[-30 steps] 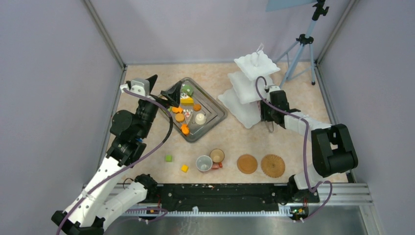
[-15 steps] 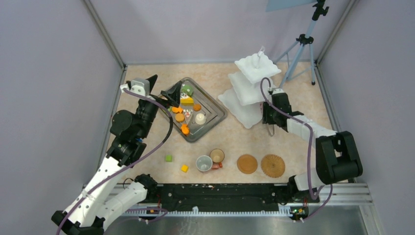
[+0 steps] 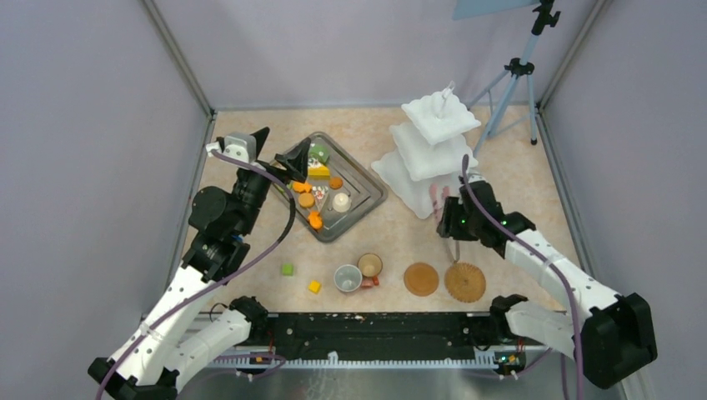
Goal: Serve the afternoon tea
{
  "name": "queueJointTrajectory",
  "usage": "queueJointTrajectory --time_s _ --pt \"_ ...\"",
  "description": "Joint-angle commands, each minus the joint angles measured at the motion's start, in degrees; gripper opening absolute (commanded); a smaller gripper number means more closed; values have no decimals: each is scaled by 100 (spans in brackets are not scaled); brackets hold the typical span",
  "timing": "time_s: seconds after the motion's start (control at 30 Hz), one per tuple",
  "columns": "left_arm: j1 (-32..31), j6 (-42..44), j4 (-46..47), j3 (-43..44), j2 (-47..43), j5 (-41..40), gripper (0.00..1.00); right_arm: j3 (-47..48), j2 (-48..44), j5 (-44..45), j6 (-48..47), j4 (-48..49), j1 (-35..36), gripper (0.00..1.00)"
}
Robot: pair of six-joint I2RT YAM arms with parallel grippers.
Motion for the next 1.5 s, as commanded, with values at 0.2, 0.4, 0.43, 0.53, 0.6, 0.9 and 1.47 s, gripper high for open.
queueJointTrajectory --time_s 0.2,0.4,0.43,0.53,0.6,0.9,1.47 --pt "-10 49 204 -11 39 -112 99 1476 393 -162 1095 -890 3303 48" --pt "-7 69 201 -19 1 -161 99 3569 2352 240 -376 -1594 3524 56" --pt "-8 86 206 -28 6 -182 99 3908 2686 335 -606 -1748 3523 56" --pt "-12 119 205 -25 -1 -230 99 4531 3408 510 -1037 -1888 3493 58" --pt "-5 119 213 -29 -42 -279 99 4809 3775 559 -1235 -1931 3424 58" --pt "-12 322 330 -136 -290 -699 99 5298 4770 525 -1632 -1798 3299 58" --pt "-6 356 355 -159 -332 -756 99 5278 5170 476 -1698 -1452 3163 53"
